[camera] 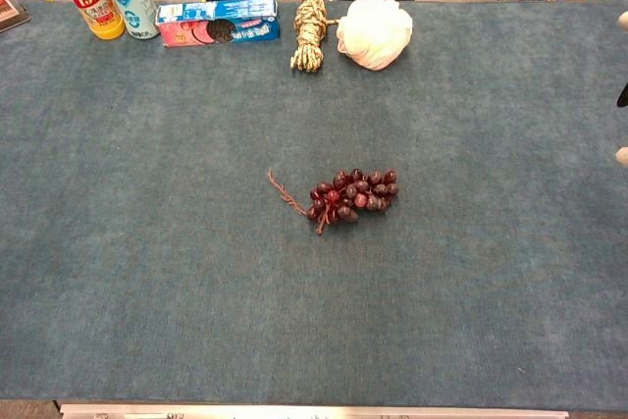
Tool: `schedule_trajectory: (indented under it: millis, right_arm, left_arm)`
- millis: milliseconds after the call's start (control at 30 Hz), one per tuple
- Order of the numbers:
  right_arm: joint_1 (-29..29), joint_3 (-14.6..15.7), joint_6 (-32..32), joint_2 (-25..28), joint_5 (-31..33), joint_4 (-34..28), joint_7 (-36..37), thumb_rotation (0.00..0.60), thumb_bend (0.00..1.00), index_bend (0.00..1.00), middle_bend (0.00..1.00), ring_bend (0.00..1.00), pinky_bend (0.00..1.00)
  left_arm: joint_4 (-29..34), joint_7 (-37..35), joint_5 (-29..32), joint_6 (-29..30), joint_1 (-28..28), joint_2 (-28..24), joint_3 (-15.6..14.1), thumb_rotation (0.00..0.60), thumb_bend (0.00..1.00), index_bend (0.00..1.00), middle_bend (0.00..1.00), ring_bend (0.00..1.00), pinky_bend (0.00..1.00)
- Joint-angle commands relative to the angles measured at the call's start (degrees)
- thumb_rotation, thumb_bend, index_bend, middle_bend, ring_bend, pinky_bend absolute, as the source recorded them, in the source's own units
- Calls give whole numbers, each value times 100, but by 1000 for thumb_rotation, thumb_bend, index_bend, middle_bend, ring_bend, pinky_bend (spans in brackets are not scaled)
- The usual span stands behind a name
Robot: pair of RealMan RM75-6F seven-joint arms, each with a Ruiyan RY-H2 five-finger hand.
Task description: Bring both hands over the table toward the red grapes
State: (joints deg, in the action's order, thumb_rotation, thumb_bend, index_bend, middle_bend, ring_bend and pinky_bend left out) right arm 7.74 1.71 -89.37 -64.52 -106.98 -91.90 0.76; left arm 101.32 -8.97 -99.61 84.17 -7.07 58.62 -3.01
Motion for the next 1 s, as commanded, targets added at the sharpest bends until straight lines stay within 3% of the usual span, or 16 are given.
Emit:
schedule_trajectory:
  millis: [33, 200, 400, 567, 1000]
  right_arm:
    - [184, 1, 1, -106, -277, 56, 74, 600, 278, 0, 610, 559, 560]
    - [419, 13, 30, -312, -651, 77, 115, 600, 385, 0, 805, 757, 763]
    - [689, 59, 187, -598, -980, 44, 90, 600, 544, 0, 981, 986, 974]
    - [894, 136, 397, -733, -1189, -30, -1, 600, 650, 0, 1000, 1000, 1000]
    - [1221, 388, 782, -917, -1446, -241, -104, 600, 654, 0, 1000, 1000, 1000]
  left_arm:
    - [-133, -221, -228, -37, -145, 85, -42, 600, 535, 0, 764, 752, 861]
    - [-300, -374, -442, -47, -251, 332, -92, 600, 577, 0, 858, 884, 965]
    - [-425, -560, -636, 20, -396, 695, -64, 600, 598, 0, 892, 948, 993]
    - [-523, -880, -797, 204, -501, 973, -30, 600, 649, 0, 920, 992, 1000]
    - [-525, -1102, -1326, 69, -814, 1039, -373, 600, 658, 0, 931, 1000, 1000]
